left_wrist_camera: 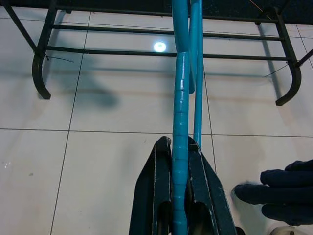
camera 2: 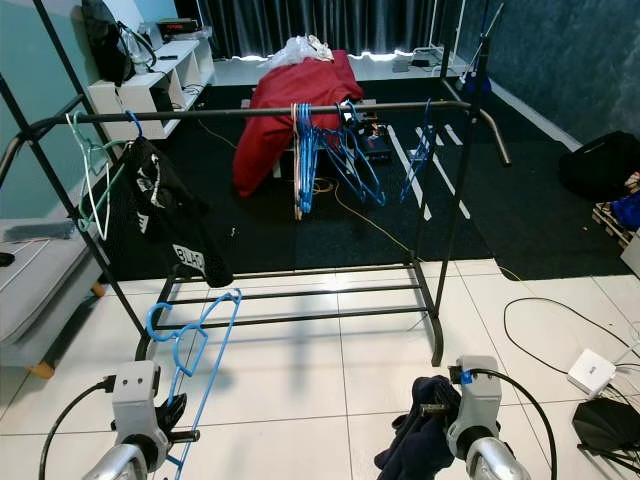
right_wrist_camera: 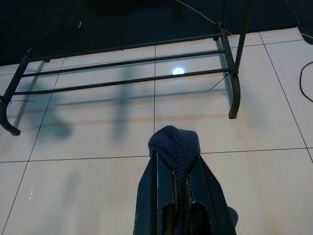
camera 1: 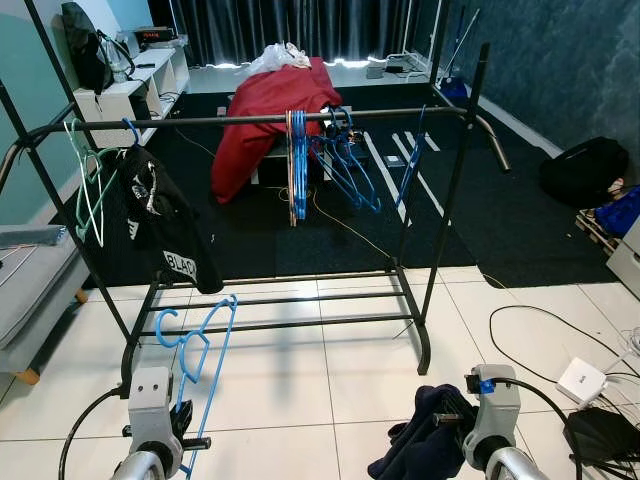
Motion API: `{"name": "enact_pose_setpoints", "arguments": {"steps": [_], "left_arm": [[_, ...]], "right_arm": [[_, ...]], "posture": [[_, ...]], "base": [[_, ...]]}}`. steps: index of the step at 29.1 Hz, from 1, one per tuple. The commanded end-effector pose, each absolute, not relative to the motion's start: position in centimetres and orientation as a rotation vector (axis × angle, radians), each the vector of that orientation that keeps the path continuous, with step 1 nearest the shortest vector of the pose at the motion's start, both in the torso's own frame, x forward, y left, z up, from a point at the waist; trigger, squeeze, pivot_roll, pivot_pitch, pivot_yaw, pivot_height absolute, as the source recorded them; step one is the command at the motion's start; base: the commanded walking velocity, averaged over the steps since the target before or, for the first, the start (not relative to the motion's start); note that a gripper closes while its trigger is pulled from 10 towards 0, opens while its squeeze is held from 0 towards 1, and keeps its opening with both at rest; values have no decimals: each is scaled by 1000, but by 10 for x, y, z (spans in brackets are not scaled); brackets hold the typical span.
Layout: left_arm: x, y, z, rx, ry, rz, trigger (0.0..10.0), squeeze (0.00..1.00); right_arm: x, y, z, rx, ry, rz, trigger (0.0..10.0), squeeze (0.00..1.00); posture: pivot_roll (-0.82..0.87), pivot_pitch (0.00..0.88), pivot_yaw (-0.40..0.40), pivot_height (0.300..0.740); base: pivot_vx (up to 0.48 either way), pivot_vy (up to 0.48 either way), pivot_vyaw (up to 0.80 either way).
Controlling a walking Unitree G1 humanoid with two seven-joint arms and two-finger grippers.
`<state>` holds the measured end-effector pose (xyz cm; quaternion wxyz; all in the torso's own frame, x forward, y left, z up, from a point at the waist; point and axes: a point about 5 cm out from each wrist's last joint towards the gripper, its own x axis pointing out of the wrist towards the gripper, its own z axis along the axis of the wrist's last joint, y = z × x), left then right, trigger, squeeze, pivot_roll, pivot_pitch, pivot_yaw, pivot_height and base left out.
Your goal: Hang hanger
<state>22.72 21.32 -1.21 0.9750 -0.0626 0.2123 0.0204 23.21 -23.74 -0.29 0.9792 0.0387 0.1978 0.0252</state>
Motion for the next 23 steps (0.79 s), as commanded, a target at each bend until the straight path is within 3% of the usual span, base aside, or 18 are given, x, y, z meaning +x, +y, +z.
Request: {"name": "enact_pose_setpoints", "arguments": {"steps": [1, 23], "left_arm": [[226, 220, -11, -112, 423, 52, 10000, 0], [233, 223, -9, -109, 423, 48, 10000, 0]], "right_arm": [[233, -236, -3, 84, 394, 51, 10000, 0], [239, -232, -2, 86, 388, 44, 10000, 0]], "posture": [[17, 32, 17, 735], [5, 40, 33, 735]], "base": [[0, 0, 0], [0, 0, 0]]}}
